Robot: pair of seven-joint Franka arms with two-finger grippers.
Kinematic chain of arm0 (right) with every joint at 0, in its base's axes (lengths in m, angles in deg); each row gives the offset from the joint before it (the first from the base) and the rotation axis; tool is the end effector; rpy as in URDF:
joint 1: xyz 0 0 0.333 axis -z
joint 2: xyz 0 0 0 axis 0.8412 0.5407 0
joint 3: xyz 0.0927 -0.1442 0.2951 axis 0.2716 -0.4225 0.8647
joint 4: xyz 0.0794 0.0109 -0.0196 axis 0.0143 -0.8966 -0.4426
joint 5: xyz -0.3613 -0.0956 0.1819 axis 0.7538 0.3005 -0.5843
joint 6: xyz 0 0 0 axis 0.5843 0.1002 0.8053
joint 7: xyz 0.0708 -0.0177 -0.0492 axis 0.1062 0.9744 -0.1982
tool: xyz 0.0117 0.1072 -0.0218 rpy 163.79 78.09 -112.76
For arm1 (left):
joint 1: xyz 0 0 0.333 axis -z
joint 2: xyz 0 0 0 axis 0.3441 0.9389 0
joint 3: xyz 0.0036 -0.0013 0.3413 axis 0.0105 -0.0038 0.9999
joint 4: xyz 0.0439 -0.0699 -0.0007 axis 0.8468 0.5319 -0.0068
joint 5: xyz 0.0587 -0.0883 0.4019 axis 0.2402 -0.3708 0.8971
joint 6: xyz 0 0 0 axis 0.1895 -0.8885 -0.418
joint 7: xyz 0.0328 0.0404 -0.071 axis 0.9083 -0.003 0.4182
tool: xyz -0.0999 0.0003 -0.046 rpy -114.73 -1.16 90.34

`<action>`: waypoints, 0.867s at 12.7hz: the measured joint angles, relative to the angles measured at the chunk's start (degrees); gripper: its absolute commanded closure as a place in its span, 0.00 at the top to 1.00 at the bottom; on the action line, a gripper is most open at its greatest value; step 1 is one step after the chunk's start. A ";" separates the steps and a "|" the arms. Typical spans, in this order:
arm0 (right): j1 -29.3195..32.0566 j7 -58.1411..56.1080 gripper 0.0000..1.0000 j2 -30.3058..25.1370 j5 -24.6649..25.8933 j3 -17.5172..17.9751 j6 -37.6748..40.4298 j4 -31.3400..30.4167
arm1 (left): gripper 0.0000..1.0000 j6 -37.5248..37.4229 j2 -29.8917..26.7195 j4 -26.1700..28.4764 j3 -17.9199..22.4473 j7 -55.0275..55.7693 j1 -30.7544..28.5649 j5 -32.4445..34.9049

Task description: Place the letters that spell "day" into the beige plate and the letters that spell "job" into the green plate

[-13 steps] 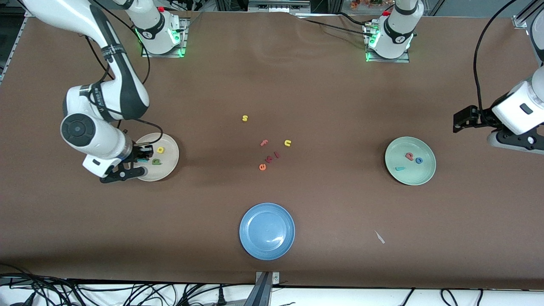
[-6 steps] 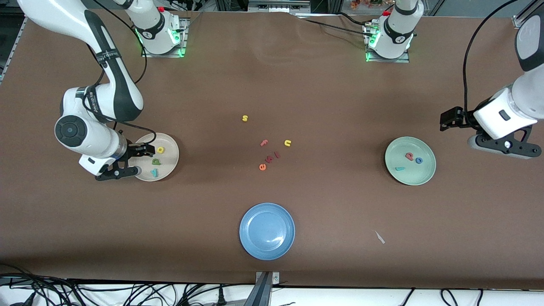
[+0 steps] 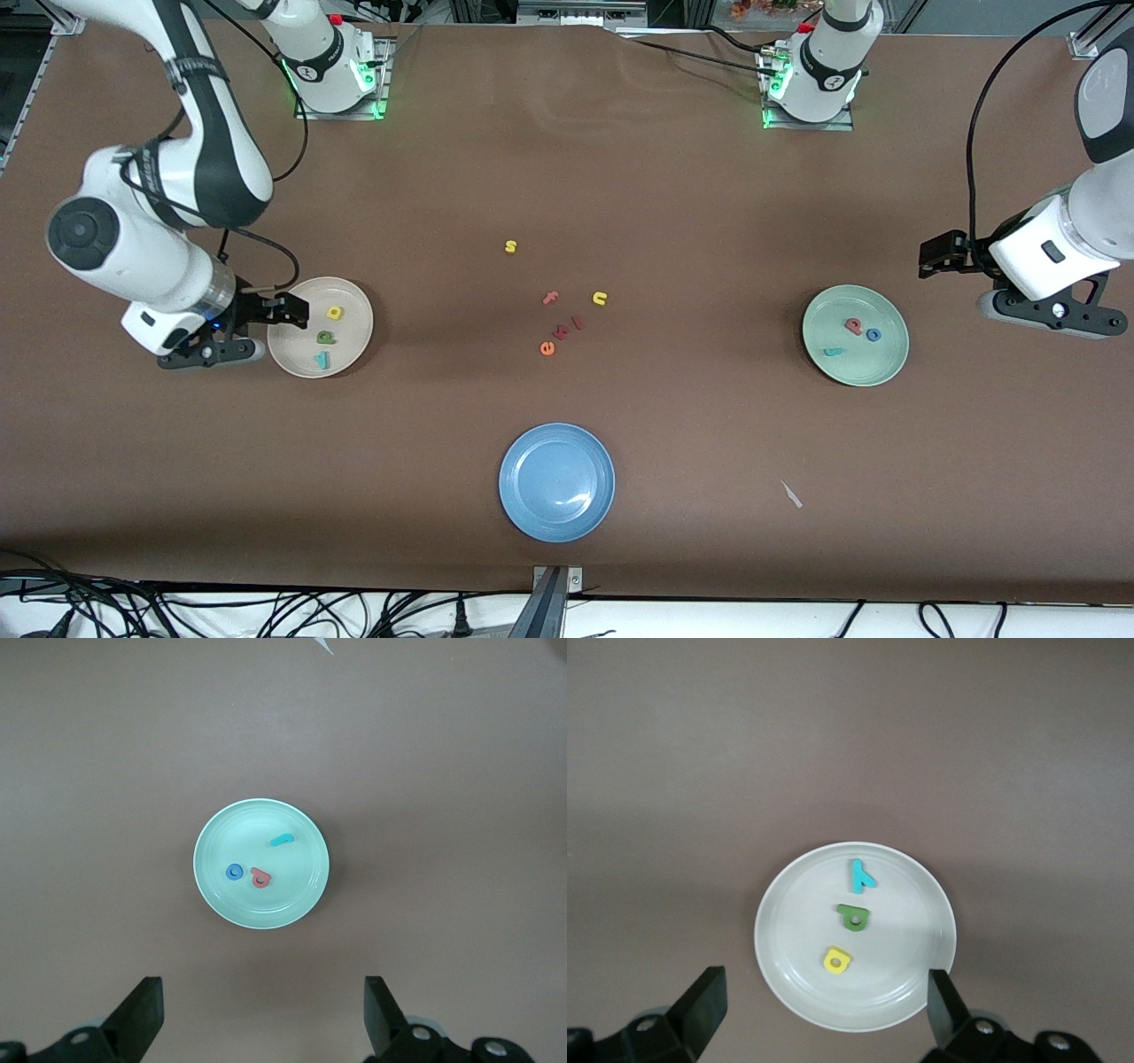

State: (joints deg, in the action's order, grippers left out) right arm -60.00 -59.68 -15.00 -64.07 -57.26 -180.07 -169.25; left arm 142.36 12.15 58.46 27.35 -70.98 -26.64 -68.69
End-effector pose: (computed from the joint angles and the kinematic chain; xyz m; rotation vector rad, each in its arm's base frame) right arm 0.6460 0.0790 0.4005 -3.1128 -0.2217 0.0110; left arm 0.6409 -0.0250 0.5608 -3.1062 0.3003 0.2165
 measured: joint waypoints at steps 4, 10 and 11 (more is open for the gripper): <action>-0.01 2.91 1.00 -1.00 -2.90 -0.04 11.33 7.37 | 0.99 0.00 0.00 0.00 0.00 0.00 -0.01 0.00; 0.32 4.84 1.00 -2.66 -3.05 -1.42 20.94 12.42 | 0.98 0.00 0.00 0.01 0.00 -0.04 -0.03 0.00; 0.37 4.84 1.00 -3.99 -3.14 -1.87 21.75 12.47 | 0.98 0.00 0.00 0.01 0.00 -0.04 -0.13 0.00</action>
State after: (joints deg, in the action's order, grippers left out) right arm -59.62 -54.83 -18.99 -67.21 -59.13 -158.32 -156.78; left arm 142.36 12.15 58.47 27.35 -71.03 -26.77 -68.69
